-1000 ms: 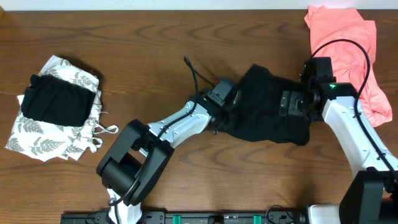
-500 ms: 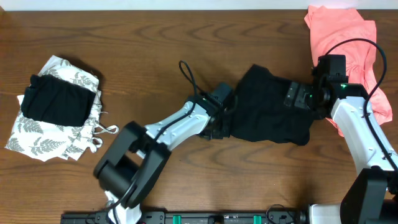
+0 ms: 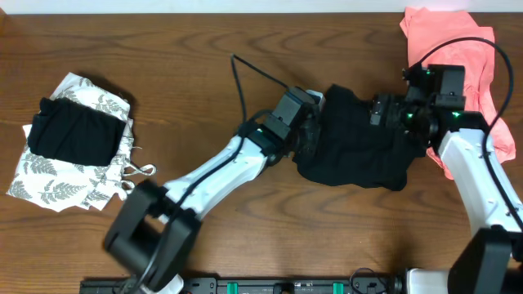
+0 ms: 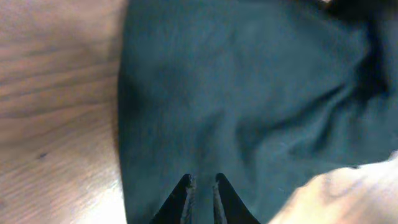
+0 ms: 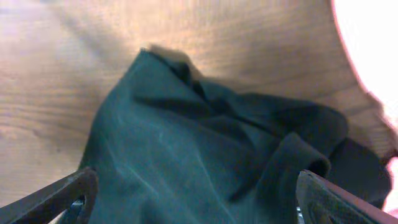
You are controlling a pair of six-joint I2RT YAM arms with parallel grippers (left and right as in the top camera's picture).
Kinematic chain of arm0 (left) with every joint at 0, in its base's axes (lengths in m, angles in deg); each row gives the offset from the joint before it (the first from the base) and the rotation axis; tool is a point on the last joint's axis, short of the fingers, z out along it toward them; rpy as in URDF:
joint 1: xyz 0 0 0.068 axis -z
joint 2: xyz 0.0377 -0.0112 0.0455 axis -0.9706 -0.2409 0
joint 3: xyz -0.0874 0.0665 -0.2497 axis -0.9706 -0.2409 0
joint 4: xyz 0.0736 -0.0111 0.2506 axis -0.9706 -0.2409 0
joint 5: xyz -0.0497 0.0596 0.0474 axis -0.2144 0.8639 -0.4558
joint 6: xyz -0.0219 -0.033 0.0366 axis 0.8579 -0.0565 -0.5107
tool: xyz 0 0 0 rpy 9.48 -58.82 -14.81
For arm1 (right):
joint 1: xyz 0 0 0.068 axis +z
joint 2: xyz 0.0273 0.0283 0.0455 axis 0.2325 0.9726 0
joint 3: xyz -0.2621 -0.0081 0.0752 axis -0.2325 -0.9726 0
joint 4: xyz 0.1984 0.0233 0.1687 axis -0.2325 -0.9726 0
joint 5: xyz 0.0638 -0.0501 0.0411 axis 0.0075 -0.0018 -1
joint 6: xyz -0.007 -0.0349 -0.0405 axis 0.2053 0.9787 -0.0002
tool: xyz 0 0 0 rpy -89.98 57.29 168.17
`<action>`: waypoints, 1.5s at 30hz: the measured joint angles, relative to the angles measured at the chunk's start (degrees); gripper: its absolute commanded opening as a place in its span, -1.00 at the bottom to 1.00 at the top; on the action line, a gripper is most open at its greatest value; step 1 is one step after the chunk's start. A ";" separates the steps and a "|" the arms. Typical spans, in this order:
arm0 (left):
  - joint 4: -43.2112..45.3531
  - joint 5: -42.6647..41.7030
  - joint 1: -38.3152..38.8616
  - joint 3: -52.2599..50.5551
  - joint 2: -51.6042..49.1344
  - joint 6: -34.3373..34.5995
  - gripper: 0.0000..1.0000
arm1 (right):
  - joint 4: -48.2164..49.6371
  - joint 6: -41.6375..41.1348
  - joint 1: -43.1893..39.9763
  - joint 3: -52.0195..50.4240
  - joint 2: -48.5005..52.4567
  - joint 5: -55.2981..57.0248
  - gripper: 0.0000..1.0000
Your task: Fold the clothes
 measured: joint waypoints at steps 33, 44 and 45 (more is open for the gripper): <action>-28.55 -3.34 -21.75 0.81 -7.08 15.69 -0.88 | -1.46 -1.07 -1.84 0.04 -14.69 -0.55 0.98; -27.04 4.39 -14.60 0.20 7.72 12.00 -0.84 | -15.26 -2.56 -1.84 0.13 -1.81 -1.11 0.98; -25.46 4.90 -14.08 0.20 8.55 11.04 -0.84 | -15.96 -2.75 -1.84 0.11 -0.02 -1.18 0.99</action>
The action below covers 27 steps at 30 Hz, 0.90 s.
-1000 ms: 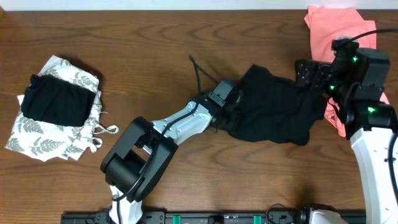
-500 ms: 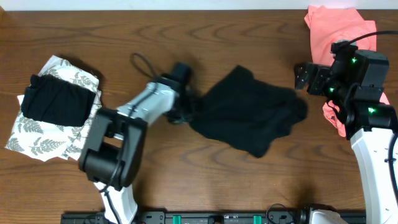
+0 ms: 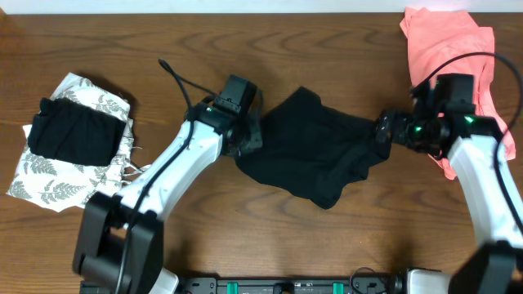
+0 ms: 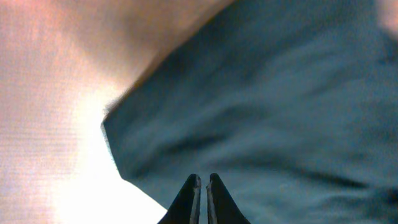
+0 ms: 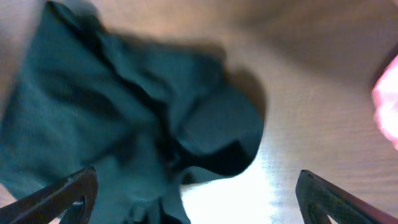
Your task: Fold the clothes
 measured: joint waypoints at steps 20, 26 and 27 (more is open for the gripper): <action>32.54 -1.05 6.95 -0.02 -16.41 -24.72 -0.71 | 5.79 -8.15 0.90 -7.98 9.73 -12.13 0.98; 27.67 -2.32 6.95 -0.09 -19.74 -25.90 -0.79 | 17.73 -10.05 1.57 -13.51 9.38 -16.35 0.99; 26.67 -2.43 6.95 -0.04 -19.65 -25.81 -0.80 | 19.50 -10.34 1.88 -13.90 9.38 -16.90 0.99</action>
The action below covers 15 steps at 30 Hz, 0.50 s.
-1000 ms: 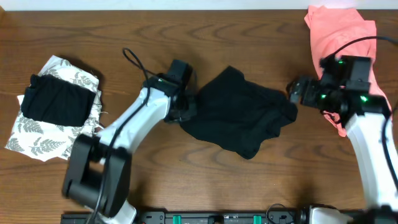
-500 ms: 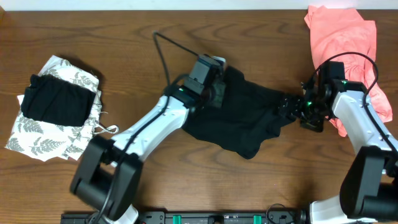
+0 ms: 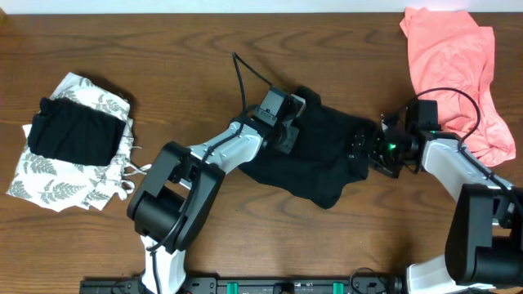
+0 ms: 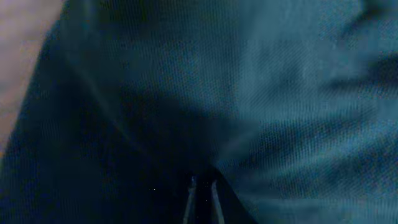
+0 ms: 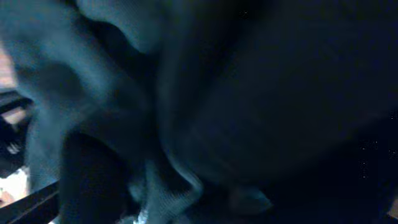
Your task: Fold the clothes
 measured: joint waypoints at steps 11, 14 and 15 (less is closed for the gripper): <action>-7.78 -0.31 -0.02 0.57 1.09 3.32 -0.88 | 11.26 -4.83 5.97 -2.29 0.35 1.84 -0.81; -9.25 -0.33 -0.02 0.66 1.36 4.76 -0.88 | 11.23 -3.48 5.62 -2.27 0.35 4.68 -0.97; -9.75 -0.35 0.00 0.66 1.49 5.18 -0.88 | 10.93 -2.29 5.20 -2.16 0.35 5.33 -0.98</action>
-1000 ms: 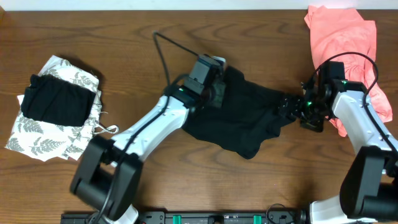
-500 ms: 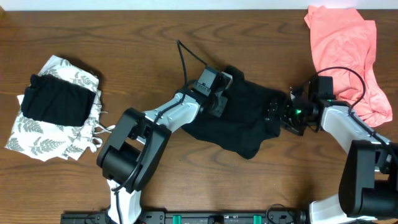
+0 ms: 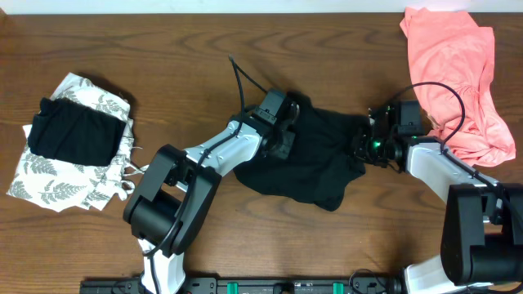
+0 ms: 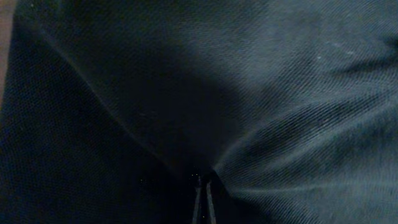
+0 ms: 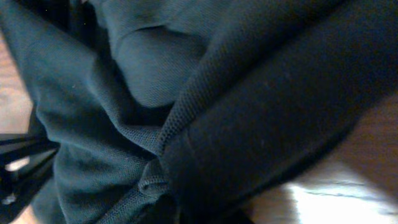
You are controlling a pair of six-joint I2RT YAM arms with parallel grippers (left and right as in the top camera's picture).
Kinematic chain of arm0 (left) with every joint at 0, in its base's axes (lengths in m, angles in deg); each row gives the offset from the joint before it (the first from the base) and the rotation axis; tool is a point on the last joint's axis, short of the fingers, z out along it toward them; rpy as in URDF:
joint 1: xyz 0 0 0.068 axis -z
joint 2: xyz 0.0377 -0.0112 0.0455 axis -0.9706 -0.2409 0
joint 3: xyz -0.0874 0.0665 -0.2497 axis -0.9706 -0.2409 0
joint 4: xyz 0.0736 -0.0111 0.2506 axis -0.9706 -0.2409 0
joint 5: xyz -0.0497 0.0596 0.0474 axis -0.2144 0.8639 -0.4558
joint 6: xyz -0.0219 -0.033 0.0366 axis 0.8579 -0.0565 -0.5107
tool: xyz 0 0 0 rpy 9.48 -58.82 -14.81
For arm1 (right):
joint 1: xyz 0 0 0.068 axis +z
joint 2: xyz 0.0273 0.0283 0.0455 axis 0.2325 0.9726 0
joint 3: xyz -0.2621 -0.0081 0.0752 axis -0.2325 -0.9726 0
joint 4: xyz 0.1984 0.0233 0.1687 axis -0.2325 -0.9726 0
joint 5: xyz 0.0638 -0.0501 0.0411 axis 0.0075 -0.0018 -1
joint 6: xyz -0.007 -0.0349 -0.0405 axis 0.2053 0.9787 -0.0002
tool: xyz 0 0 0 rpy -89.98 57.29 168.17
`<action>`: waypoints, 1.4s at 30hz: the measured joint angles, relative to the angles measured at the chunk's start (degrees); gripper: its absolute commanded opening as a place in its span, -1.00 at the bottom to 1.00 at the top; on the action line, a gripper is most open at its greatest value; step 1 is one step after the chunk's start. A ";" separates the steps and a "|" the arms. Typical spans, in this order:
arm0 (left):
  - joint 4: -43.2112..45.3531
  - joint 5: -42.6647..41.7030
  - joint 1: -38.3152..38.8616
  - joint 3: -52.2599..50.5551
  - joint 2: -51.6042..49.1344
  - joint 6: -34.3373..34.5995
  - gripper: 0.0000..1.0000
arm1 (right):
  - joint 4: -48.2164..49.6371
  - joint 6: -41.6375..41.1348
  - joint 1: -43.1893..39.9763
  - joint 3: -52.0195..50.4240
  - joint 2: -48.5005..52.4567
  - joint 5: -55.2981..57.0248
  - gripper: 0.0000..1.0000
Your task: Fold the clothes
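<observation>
A crumpled black garment (image 3: pixel 315 163) lies mid-table. My left gripper (image 3: pixel 280 137) sits at its upper left edge. In the left wrist view its fingertips (image 4: pixel 202 190) are pressed together, shut on the dark cloth (image 4: pixel 280 93) that fills the frame. My right gripper (image 3: pixel 365 143) is at the garment's right edge. Cloth (image 5: pixel 186 74) covers the right wrist view and bunches at the bottom middle, hiding the fingers, which are closed on it. A pink garment (image 3: pixel 453 69) lies loose at the far right.
At the left is a folded black piece (image 3: pixel 73 131) on top of white leaf-print cloth (image 3: pixel 49 184). The wooden table (image 3: pixel 204 41) shows around the garments. The left arm's cable (image 3: pixel 245 77) loops above the black garment.
My right gripper has shifted a little up and to the left, with the garment's right edge bunched at it. The left gripper stays shut at the upper left edge.
First the garment lay centre-right, with my left gripper shut at its left edge and my right gripper open beside it. Then the left gripper and garment were farther left, the right still open. After that the right gripper was in the garment's right edge, and now holds it.
</observation>
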 measured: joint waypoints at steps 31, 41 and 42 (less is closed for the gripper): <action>0.79 -0.57 0.09 -0.33 7.96 9.18 -0.76 | -14.03 26.82 8.26 25.31 0.02 23.87 -0.98; 0.74 -0.28 0.09 -0.33 7.96 9.20 -0.79 | -13.29 22.29 6.23 25.31 0.50 23.30 -0.98; 0.50 0.15 0.09 -0.33 7.96 9.20 -0.79 | -13.03 21.77 6.75 25.31 0.94 22.99 -0.98</action>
